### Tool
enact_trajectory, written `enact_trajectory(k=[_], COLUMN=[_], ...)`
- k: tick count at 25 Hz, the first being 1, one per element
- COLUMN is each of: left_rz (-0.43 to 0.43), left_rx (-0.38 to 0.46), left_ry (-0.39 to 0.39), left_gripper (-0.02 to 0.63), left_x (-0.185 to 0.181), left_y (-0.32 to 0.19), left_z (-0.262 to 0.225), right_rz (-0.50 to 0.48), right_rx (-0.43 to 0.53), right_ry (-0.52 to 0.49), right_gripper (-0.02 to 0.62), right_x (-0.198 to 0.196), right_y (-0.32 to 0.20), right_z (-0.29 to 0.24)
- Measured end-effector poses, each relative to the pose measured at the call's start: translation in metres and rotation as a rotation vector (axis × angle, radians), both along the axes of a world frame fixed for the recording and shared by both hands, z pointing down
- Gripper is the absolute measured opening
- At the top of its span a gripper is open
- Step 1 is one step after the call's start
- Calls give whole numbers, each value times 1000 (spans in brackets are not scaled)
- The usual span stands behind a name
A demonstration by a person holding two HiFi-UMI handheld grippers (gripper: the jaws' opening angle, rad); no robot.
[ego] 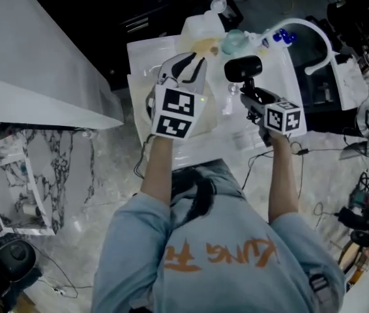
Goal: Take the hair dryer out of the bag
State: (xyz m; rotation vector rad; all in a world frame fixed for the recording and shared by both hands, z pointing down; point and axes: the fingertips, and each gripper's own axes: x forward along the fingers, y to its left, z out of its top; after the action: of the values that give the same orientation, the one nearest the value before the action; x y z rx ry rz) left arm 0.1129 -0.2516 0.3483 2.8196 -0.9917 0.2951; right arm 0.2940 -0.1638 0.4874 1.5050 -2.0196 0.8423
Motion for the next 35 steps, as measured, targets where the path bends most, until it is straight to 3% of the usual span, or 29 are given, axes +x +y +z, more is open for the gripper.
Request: enact_trajectory(k=[8, 10, 13, 15, 19, 27, 35], left_rz=[106, 65, -95, -163, -127, -157, -169], left_rx=[-19, -10, -2, 11, 15, -60, -163], left_ry=[128, 176, 226, 160, 37, 10, 1], left_gripper=[63, 61, 42, 15, 8, 8, 8], left_x=[102, 117, 119, 117, 122, 102, 116], left_y=[-2, -8, -14, -8, 3, -2, -7], left_z=[-29, -42, -32, -3, 40, 76, 126], right_rz=[193, 258, 357, 385, 366, 307, 255], right_rx=[96, 128, 157, 149, 135, -8, -185], right_ry=[-27, -2, 51, 111, 185, 161, 127], right_gripper=[276, 276, 276, 276, 276, 276, 276], right_x=[23, 31, 44, 51, 54, 62, 71], right_y=[-17, -20, -18, -14, -8, -8, -15], right_z=[-28, -39, -46, -44, -39, 25, 96])
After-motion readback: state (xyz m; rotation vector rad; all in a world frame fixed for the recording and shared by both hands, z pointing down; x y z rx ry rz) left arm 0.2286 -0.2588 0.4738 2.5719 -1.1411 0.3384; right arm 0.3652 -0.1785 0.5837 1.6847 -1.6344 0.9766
